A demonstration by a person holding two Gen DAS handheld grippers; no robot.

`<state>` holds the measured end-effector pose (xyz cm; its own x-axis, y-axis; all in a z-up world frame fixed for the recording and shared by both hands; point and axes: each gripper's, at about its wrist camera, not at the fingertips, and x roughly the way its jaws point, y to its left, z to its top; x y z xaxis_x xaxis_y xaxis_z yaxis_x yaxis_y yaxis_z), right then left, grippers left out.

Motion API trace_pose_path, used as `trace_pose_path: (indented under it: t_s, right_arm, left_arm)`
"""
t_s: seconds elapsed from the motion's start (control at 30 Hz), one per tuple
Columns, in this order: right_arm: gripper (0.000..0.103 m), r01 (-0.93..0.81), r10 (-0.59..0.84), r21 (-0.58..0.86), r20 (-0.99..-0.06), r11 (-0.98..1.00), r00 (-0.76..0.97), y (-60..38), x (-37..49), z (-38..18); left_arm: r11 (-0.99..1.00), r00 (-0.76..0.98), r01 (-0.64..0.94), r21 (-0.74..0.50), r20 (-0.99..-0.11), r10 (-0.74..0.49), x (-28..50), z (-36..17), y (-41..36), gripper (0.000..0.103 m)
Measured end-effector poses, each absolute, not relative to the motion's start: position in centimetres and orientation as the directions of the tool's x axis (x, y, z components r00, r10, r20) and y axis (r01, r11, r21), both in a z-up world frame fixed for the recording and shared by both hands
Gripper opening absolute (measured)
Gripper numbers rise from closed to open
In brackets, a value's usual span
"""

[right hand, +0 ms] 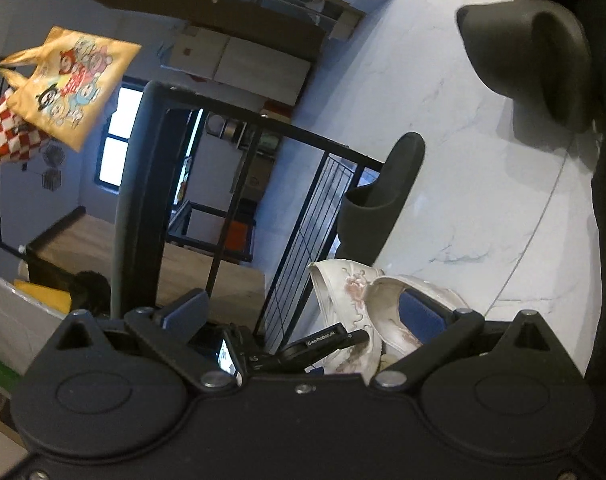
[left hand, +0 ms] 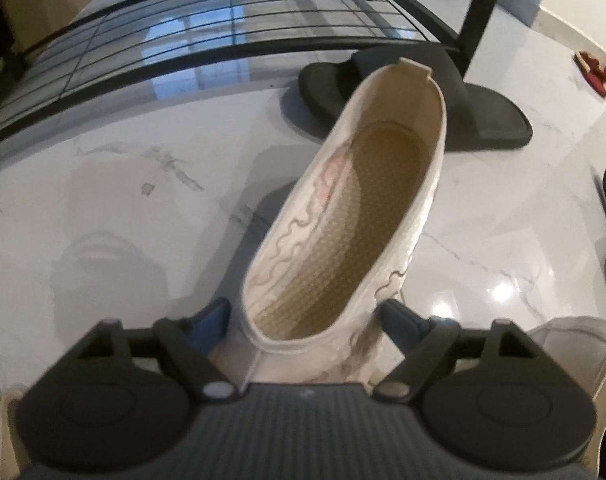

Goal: Organize scattered shoes

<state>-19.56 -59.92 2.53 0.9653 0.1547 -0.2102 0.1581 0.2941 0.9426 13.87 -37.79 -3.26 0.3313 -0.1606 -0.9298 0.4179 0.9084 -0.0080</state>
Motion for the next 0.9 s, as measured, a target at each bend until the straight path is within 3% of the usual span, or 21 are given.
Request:
trace_pose_path:
  t_s: [0.07, 0.1, 0.33, 0.6, 0.73, 0.8, 0.9]
  right_arm:
    - [0.103, 0.141, 0.152, 0.942, -0.194, 0.304, 0.969, -59.8, -19.7, 2.5]
    - [0.103, 0.139, 0.149, 0.943, -0.191, 0.304, 0.970, -59.8, -19.8, 2.5]
    - [0.103, 0.087, 0.136, 0.973, -0.118, 0.213, 0.984, -60.4, -20.1, 1.2]
    - [0.103, 0.048, 0.125, 0.982, -0.072, 0.182, 0.990, -60.8, -20.1, 0.5]
    - [0.103, 0.006, 0.100, 0.991, -0.019, 0.130, 0.995, -61.3, -20.8, -0.1]
    - [0.103, -0.021, 0.033, 0.997, 0.019, 0.080, 0.999, -62.1, -21.9, -0.7]
    - [0.103, 0.020, -0.178, 0.996, -0.003, 0.091, 0.984, -62.6, -24.5, -0.5]
  left_arm:
    - [0.847, 0.300, 0.519, 0.116, -0.953, -0.054, 13.6, -4.7, -39.4, 0.092]
    - [0.837, 0.317, 0.532, 0.126, -0.946, -0.060, 13.4, -4.6, -39.6, 0.089]
    - [0.915, 0.348, 0.403, -0.031, -0.919, -0.185, 13.0, -1.5, -38.7, 0.077]
    - [0.882, 0.441, 0.465, -0.074, -0.845, -0.303, 12.6, 5.4, -42.5, 0.072]
    - [0.847, 0.399, 0.516, -0.125, -0.840, -0.367, 11.3, 8.2, -46.5, 0.072]
    - [0.839, 0.366, 0.523, -0.152, -0.849, -0.382, 9.8, 9.0, -49.0, 0.072]
    - [0.818, 0.275, 0.533, -0.216, -0.870, -0.409, 7.4, 8.0, -53.4, 0.073]
